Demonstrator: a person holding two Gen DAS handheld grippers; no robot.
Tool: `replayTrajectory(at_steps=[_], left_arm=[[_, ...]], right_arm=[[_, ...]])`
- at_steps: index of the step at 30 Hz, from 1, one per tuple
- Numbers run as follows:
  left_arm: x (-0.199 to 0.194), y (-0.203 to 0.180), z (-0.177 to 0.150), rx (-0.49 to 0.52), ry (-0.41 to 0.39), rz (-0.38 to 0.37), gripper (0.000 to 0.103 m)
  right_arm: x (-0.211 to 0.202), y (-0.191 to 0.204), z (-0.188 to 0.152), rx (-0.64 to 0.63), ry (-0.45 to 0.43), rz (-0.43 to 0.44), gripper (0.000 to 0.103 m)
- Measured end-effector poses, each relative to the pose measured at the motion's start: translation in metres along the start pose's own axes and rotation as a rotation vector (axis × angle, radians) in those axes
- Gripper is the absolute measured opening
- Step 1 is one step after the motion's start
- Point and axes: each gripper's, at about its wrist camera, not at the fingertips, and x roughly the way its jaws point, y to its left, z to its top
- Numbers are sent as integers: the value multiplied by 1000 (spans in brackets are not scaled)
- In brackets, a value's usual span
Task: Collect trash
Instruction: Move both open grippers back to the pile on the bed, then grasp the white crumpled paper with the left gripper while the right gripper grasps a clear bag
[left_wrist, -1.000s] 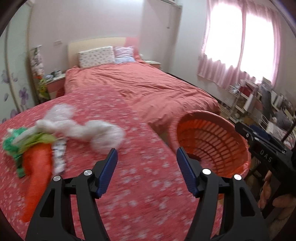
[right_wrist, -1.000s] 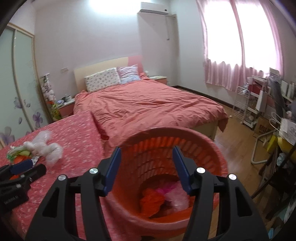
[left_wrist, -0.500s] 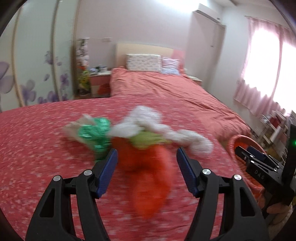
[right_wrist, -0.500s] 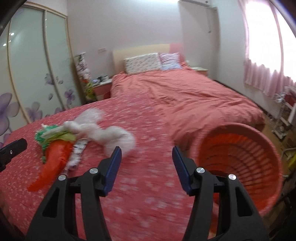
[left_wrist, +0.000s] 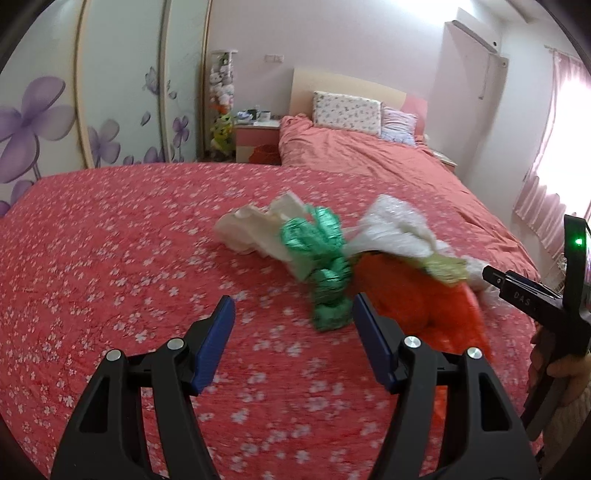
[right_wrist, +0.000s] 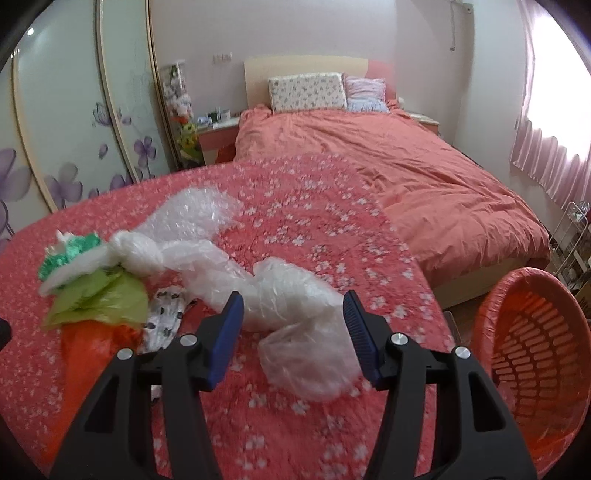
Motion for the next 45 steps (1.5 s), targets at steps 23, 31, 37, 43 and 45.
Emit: replayTrajectory(at_steps=[23,31,37,43,45], left_arm=[[57,30,25,-106,68,14,58],[78,15,34,-75,109,27,50],[93,15,40,-119,130,18,49],[103,15,51,-99,122,41,18],[103,18,49,-98,127,35,10]], right_arm=[[9,-25,-12,55,50,-10,30],[9,-26,-12,50,51,-11,30],[9,-25,-11,49,52,-12,30],[9,-25,-11,51,51,-11,30],[9,-25,-11,51,50,-12,30]])
